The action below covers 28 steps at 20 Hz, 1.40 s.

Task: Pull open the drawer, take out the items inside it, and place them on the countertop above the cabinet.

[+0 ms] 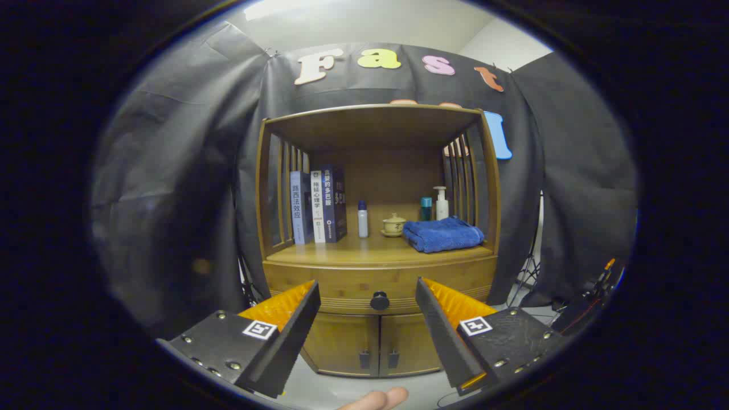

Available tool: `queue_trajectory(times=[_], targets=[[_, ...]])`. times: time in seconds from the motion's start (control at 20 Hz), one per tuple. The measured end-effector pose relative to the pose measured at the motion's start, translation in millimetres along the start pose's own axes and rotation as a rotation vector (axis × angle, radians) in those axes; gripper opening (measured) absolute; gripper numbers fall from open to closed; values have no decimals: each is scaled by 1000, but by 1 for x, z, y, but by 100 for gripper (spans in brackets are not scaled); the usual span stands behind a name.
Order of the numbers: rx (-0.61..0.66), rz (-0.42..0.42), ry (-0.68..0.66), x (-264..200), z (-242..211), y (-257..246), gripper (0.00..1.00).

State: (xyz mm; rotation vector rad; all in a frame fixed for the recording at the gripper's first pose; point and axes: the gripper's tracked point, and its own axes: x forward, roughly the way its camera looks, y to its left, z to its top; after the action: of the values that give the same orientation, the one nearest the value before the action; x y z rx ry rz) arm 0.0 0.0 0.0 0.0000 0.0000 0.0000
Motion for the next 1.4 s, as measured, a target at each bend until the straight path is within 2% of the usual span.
queue_trajectory(times=[0.3, 0.8, 1.4], targets=[[12, 8, 9, 4, -5, 2, 100], [-15, -25, 43, 11, -21, -1, 100], [-18, -52, 60, 43, -45, -9, 100]])
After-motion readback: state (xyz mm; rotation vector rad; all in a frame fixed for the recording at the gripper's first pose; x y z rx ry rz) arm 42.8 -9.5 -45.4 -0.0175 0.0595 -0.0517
